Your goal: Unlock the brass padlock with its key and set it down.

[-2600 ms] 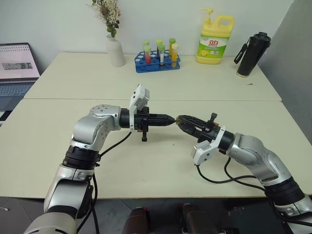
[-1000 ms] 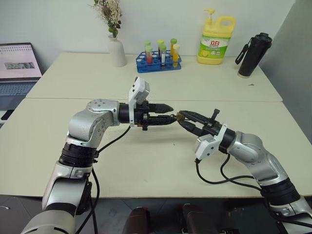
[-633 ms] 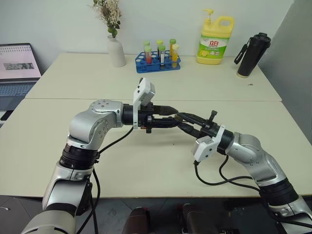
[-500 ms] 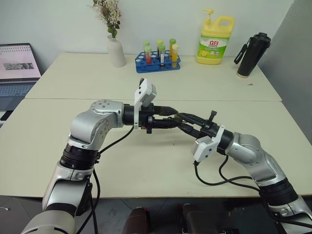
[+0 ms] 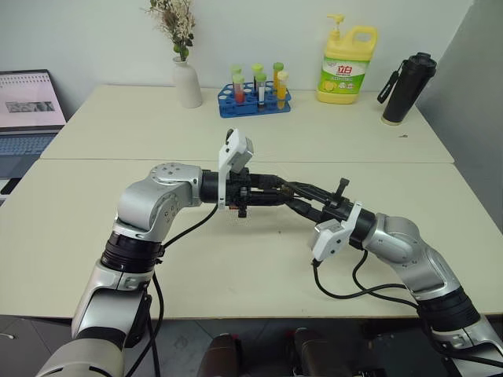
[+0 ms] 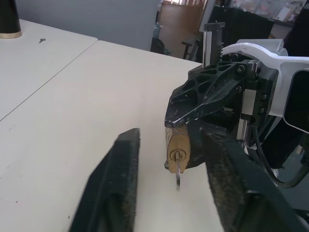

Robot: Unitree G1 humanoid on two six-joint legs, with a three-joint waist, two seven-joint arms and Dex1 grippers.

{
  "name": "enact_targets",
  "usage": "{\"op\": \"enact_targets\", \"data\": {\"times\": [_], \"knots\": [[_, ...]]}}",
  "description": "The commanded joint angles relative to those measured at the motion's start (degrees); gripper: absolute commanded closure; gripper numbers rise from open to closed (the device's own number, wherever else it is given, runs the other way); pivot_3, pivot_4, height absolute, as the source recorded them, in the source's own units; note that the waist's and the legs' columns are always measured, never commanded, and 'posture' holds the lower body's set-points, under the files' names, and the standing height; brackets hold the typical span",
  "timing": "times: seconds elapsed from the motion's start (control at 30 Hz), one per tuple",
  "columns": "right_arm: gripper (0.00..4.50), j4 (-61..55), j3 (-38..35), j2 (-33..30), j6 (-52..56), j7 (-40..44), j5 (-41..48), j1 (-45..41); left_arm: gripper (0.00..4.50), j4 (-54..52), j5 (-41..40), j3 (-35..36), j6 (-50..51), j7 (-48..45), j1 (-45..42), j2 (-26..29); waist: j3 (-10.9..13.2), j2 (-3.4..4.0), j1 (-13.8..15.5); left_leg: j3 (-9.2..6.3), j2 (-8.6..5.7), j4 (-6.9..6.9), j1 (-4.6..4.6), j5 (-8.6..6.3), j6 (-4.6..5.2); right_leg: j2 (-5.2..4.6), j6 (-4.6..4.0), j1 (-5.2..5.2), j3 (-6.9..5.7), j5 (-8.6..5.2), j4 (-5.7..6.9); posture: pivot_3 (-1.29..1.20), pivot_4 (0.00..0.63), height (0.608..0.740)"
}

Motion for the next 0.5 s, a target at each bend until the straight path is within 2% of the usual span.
{"op": "enact_targets", "data": {"times": [0.03,0.07,0.1,0.37,0.5], "knots": [[3.56,-2.6,-0.9,0.0,-1.1,-0.4,1.2,-1.1,3.86,-1.0,-0.4,0.4,-1.0,-0.2,-0.3,-0.2,0.0,0.00,0.0,0.00,0.00,0.00,0.00,0.00,0.00,0.00,0.00,0.00,0.00,0.00,0.00,0.00,0.150,0.740],[3.56,-2.6,-0.9,0.0,-1.1,-0.4,1.2,-1.1,4.22,-1.0,-0.2,0.3,-1.3,-0.2,-0.2,-0.1,0.0,0.00,0.0,0.00,0.00,0.00,0.00,0.00,0.00,0.00,0.00,0.00,0.00,0.00,0.00,0.00,0.150,0.740],[3.56,-2.6,-0.9,0.0,-1.2,-0.4,1.2,-1.1,4.34,-0.9,0.0,0.2,-1.5,-0.3,-0.2,-0.1,0.0,0.00,0.0,0.00,0.00,0.00,0.00,0.00,0.00,0.00,0.00,0.00,0.00,0.00,0.00,0.00,0.150,0.740],[3.56,-2.7,-1.1,0.0,-1.1,-0.4,1.2,-1.2,4.33,-0.7,0.4,-0.1,-2.2,-0.5,0.0,-0.2,0.0,0.00,0.0,0.00,0.00,0.00,0.00,0.00,0.00,0.00,0.00,0.00,0.00,0.00,0.00,0.00,0.150,0.740],[2.18,-2.6,-2.3,-1.4,1.3,0.7,1.0,-0.3,4.33,-0.3,0.3,0.0,-2.6,-0.5,0.1,-0.2,0.0,0.00,0.0,0.01,0.00,0.00,0.00,0.00,0.00,0.00,0.00,0.00,0.01,0.00,0.00,0.00,0.150,0.740]]}}
